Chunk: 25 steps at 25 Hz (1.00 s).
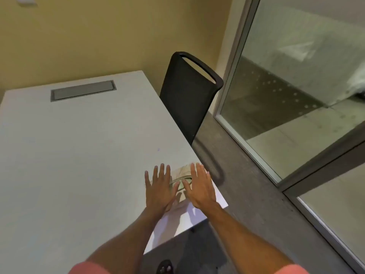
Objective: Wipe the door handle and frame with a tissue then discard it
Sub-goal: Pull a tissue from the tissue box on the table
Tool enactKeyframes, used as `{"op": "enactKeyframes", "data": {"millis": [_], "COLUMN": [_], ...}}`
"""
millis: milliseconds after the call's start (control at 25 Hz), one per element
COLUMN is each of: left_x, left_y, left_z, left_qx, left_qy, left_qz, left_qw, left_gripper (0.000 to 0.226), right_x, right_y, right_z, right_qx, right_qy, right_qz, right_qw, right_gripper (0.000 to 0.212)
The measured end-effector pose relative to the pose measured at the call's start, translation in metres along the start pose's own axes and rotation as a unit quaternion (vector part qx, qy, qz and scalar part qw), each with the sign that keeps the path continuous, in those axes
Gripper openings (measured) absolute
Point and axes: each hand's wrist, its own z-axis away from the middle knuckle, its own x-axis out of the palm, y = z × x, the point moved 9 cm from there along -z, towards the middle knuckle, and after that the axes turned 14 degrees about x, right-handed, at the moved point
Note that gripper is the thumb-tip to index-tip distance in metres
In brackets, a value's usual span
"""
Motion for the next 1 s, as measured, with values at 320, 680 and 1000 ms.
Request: {"op": "enactKeyframes", "data": {"millis": [320,680,1000], "left_x": [0.036,0.058,0.058], "left_y": [-0.023,-0.024,-0.022], "left_z": [0.012,0.013,0.015], "left_qx": [-0.025,-0.011,-0.009], "left_qy": [-0.044,-0.056,-0.035], "left_qz": [-0.012,-0.003,-0.008], "left_qw": [0.999,0.998,0.999], "left_gripper": [0.073,0.066,0.064], "right_x": [0.014,0.022,0.026], "right_y": [-0.031,-0.041,-0.055], "right_z": [-0.003,-0.025,-0.026], "right_qx": [-0.024,0.028,-0.011], "right_qy": [0.035,-0.065,-0.062], "right_qz": [-0.030,0.049,0.142], "right_qw": [0.999,0.996,0.988], "right_gripper": [0.032,0.012,0.013]}}
